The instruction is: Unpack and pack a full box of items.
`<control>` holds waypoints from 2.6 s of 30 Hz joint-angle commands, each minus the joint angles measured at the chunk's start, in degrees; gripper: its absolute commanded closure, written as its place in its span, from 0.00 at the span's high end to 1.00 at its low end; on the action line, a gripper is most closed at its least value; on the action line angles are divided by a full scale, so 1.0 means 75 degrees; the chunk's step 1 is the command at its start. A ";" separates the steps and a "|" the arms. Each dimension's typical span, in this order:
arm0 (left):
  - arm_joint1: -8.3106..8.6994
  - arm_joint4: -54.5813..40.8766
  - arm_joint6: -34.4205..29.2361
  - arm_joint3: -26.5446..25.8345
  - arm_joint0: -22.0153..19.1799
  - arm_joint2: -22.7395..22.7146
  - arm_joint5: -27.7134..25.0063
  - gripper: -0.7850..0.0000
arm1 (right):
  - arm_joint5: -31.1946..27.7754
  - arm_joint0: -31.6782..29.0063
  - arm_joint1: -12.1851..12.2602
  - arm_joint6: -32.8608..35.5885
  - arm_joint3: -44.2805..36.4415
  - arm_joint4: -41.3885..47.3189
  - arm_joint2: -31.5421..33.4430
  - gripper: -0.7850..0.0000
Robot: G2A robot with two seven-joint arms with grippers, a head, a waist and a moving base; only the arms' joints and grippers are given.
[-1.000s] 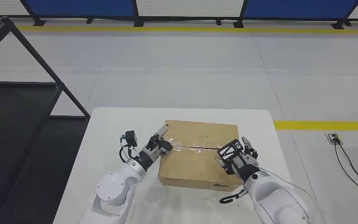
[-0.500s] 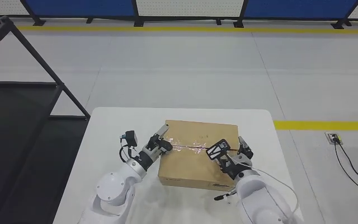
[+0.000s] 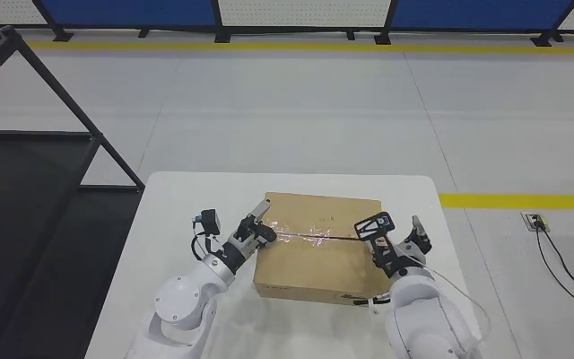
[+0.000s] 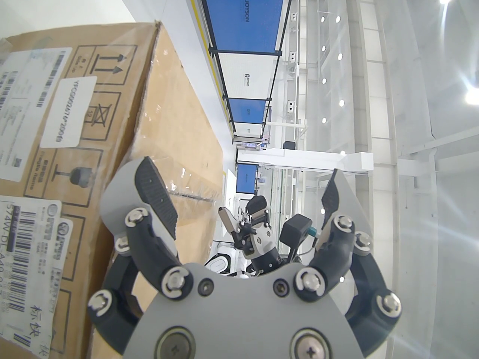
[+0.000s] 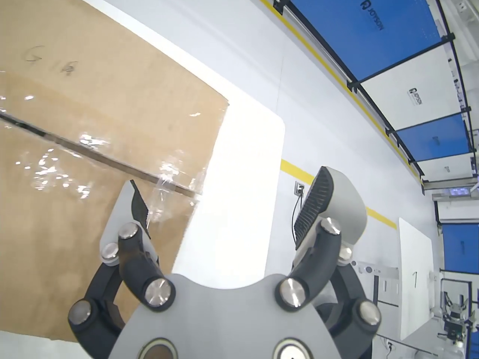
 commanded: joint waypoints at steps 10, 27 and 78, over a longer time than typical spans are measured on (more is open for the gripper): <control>0.0000 0.0000 0.0000 0.0000 0.0000 0.0000 0.0000 1.00 | 0.0069 -0.0618 -0.0125 -0.1319 -0.0595 0.2112 0.1266 1.00; 0.0000 0.0000 0.0000 0.0000 0.0000 0.0000 0.0000 1.00 | -0.3697 -0.1182 -0.0040 -0.2954 0.0011 0.7916 0.3210 0.41; 0.0097 -0.0074 0.0069 -0.0205 0.0162 0.0086 -0.0168 1.00 | -0.0985 0.2454 -0.0515 -0.0541 0.3800 1.0546 0.0712 0.00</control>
